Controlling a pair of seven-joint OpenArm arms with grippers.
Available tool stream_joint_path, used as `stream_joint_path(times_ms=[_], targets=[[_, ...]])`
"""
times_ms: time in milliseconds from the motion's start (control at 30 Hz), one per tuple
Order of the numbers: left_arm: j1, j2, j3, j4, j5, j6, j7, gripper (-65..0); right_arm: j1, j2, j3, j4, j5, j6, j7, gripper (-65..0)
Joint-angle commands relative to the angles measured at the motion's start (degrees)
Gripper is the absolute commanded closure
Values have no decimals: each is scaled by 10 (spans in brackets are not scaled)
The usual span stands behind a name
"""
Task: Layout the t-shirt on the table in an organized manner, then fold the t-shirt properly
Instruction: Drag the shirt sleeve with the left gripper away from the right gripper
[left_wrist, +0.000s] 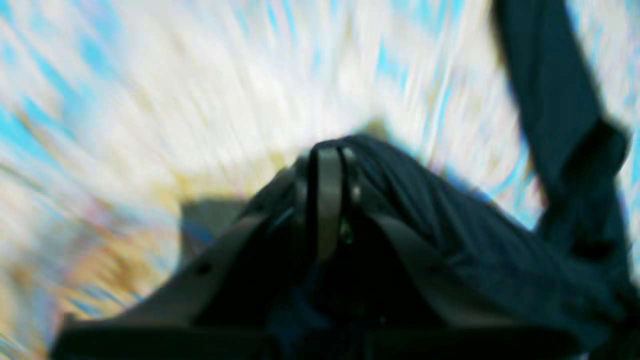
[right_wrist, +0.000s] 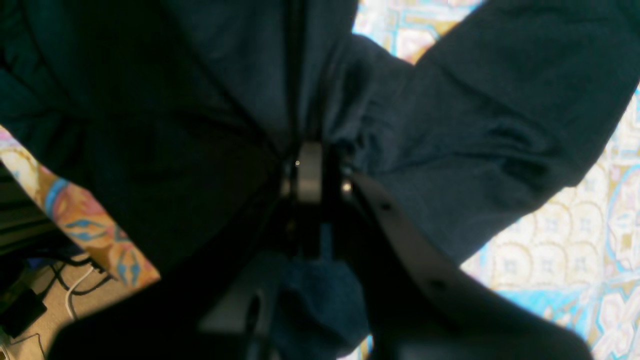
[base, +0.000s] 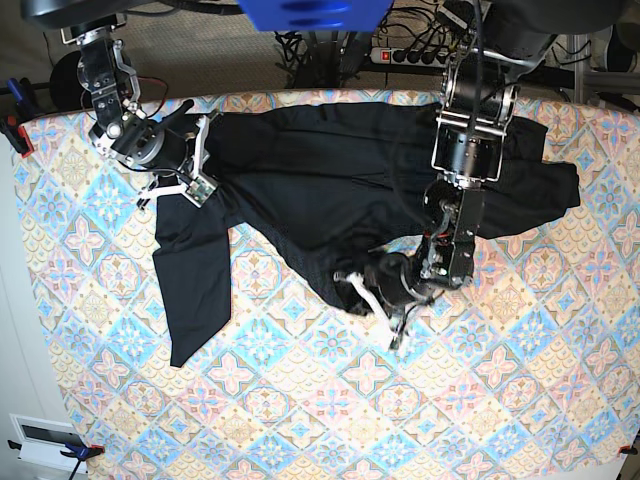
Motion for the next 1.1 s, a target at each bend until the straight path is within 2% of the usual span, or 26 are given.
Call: stream_joint_path(times_ms=[0, 233, 400, 567, 667, 933, 1067], targets=[[-19, 4, -6, 14, -6, -4, -5, 0, 4, 8, 6, 11, 2, -2, 7, 0], [-41, -16, -37, 51, -3, -4, 14, 0, 16, 8, 6, 11, 2, -2, 12, 0], [-61, -56, -39, 53, -7, -4, 11, 0, 55, 6, 6, 11, 2, -2, 13, 0], [-80, -91, -39, 57, -8, -3, 12, 0, 103, -21, 6, 5, 2, -2, 10, 0], [-77, -117, -39, 100, -5, -3, 14, 0, 132, -30, 1, 4, 2, -2, 8, 0], [-76, -171, -37, 111, -1, -2, 14, -1, 141, -37, 5, -61, 2, -4, 8, 0], [-62, -178, -37, 113, 42, -1, 11, -61, 160, -37, 6, -89, 2, -5, 8, 0]])
